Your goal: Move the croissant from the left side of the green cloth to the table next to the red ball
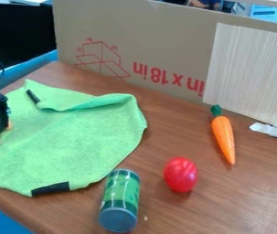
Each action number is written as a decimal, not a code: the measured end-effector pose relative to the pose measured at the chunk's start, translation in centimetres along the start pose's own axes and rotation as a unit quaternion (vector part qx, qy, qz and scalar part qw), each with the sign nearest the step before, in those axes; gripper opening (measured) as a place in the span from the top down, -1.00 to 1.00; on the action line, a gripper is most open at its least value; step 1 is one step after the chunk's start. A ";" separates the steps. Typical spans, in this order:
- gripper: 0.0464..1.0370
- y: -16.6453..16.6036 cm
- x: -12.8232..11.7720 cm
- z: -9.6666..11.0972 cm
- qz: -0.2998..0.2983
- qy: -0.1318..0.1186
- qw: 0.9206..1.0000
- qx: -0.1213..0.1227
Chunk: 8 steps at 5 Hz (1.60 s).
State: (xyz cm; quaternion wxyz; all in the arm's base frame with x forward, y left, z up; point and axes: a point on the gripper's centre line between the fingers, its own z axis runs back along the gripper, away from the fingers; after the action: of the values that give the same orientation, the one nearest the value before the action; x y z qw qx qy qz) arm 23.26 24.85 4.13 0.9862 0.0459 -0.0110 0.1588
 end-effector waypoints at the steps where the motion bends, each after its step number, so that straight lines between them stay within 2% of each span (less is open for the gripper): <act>1: -0.81 -0.3 0.4 -1.3 0.001 0.007 1.000 0.008; 2: -0.31 -0.2 1.3 -1.5 -0.004 0.003 0.999 0.032; 3: -0.22 0.3 1.9 -1.7 -0.003 -0.006 0.999 0.049; 4: -0.22 0.6 1.7 -1.7 -0.004 -0.008 0.999 0.045; 5: -0.22 0.4 0.7 -1.0 -0.009 0.008 0.997 0.077; 6: -0.22 -0.9 -0.2 0.4 0.006 0.018 0.991 0.134; 7: -0.22 -3.1 0.0 1.9 0.031 0.020 0.983 0.182; 8: -0.22 -5.9 0.1 2.3 0.033 0.034 0.980 0.192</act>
State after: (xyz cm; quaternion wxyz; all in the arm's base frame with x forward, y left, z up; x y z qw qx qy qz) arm 25.17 19.06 5.90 0.9531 0.2286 0.0517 0.1916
